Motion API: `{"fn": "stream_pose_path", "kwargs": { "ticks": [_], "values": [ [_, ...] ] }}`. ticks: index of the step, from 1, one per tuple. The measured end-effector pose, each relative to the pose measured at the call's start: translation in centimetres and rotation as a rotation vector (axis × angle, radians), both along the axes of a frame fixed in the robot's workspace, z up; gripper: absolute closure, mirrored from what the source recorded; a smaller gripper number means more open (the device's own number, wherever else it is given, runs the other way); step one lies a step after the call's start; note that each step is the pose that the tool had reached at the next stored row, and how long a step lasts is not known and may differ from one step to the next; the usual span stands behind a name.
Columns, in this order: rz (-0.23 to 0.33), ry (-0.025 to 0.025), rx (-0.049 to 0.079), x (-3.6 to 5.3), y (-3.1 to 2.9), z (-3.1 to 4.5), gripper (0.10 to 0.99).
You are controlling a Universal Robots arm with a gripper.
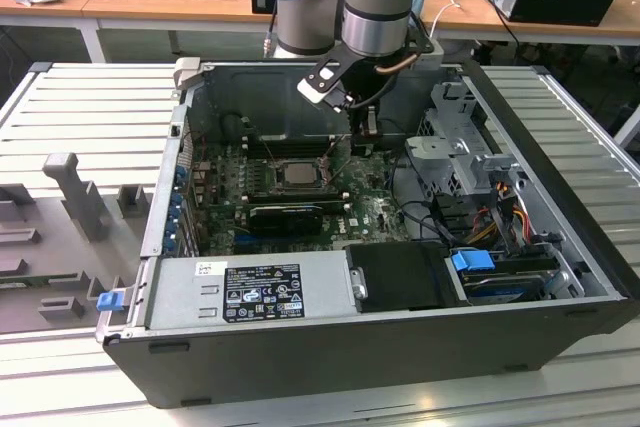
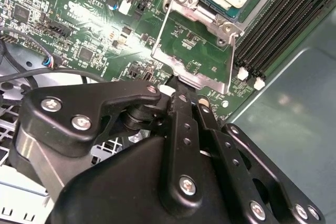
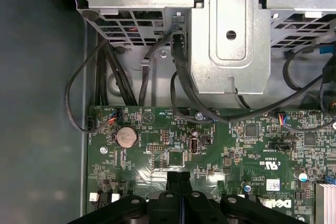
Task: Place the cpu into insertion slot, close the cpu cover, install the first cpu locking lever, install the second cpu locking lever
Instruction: 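Close the cpu cover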
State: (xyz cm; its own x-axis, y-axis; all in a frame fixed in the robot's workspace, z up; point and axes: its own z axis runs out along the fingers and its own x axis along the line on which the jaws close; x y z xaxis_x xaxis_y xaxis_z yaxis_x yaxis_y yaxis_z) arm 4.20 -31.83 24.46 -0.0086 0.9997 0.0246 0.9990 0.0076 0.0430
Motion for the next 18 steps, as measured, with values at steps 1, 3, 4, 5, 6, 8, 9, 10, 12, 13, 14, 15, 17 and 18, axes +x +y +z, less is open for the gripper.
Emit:
{"fn": "stream_pose_path", "kwargs": {
  "ticks": [1, 3, 4, 5, 6, 8, 9, 10, 12, 13, 14, 15, 17, 18],
  "values": [
    [0.0, 0.0, 0.0, -0.07, 0.0, 0.0, 0.98],
    [0.0, 0.0, 0.0, -0.18, 0.0, 0.0, 0.98],
    [0.0, 0.0, 0.0, -0.22, 0.0, 0.0, 0.98],
    [0.0, 0.0, 0.0, -0.26, 0.0, 0.0, 0.98],
    [0.0, 0.0, 0.0, -0.33, 0.0, 0.0, 0.98],
    [0.0, 0.0, 0.0, -0.47, 0.0, 0.0, 0.98],
    [0.0, 0.0, 0.0, -0.57, 0.0, 0.0, 0.98],
    [0.0, 0.0, 0.0, -0.67, 0.0, 0.0, 0.98],
    [0.0, 0.0, 0.0, -0.84, 0.0, 0.0, 0.98],
    [0.0, 0.0, 0.0, -0.89, 0.0, 0.0, 0.98],
    [0.0, 0.0, 0.0, -0.94, 0.0, 0.0, 0.98],
    [0.0, 0.0, 0.0, -1.07, 0.0, 0.0, 0.98],
    [0.0, 0.0, 0.0, -1.27, 0.0, 0.0, 0.98],
    [0.0, 0.0, 0.0, -1.37, 0.0, -0.01, 0.98]
  ]
}}
